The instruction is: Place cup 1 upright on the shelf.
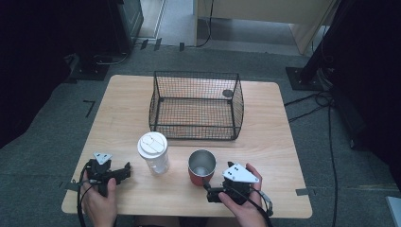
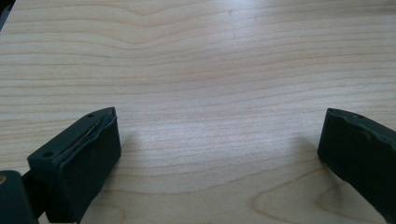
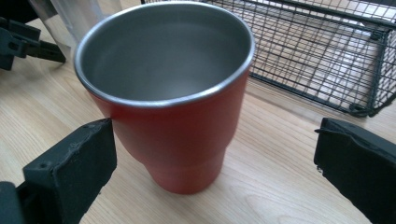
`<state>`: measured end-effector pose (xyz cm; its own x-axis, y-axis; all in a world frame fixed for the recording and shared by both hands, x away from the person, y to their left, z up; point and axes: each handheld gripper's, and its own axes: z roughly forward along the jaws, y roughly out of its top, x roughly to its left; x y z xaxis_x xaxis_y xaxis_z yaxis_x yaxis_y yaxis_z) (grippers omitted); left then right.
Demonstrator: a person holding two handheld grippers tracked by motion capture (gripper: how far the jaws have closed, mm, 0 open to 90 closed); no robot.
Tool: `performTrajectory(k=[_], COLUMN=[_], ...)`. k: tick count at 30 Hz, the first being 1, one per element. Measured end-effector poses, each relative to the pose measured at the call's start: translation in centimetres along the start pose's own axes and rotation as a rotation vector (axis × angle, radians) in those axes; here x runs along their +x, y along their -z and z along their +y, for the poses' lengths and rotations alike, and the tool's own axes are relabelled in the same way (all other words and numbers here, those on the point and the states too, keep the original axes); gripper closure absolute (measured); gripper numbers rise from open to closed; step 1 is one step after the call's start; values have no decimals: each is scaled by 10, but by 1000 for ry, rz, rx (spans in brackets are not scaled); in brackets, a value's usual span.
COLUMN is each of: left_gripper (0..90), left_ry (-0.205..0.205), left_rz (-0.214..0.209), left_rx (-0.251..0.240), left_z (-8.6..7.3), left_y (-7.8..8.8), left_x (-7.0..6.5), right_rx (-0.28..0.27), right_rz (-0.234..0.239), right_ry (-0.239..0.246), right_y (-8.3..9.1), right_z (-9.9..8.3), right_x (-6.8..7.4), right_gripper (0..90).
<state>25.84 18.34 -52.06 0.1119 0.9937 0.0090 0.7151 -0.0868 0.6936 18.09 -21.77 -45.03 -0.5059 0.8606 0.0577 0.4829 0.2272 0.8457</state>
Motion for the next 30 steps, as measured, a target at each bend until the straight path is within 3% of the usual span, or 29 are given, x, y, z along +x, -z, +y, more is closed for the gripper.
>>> performTrajectory(k=[18, 30], left_gripper=[1, 1], left_ry=[0, 0], left_rz=[0, 0], left_rx=[0, -1], left_z=[0, 0], left_y=[0, 0], left_x=[0, 0], right_rx=[-26, -73], right_rz=[46, -12], right_ry=[19, -9], right_y=[-21, -38], right_z=[12, 15], right_x=[23, 29], right_gripper=[0, 0])
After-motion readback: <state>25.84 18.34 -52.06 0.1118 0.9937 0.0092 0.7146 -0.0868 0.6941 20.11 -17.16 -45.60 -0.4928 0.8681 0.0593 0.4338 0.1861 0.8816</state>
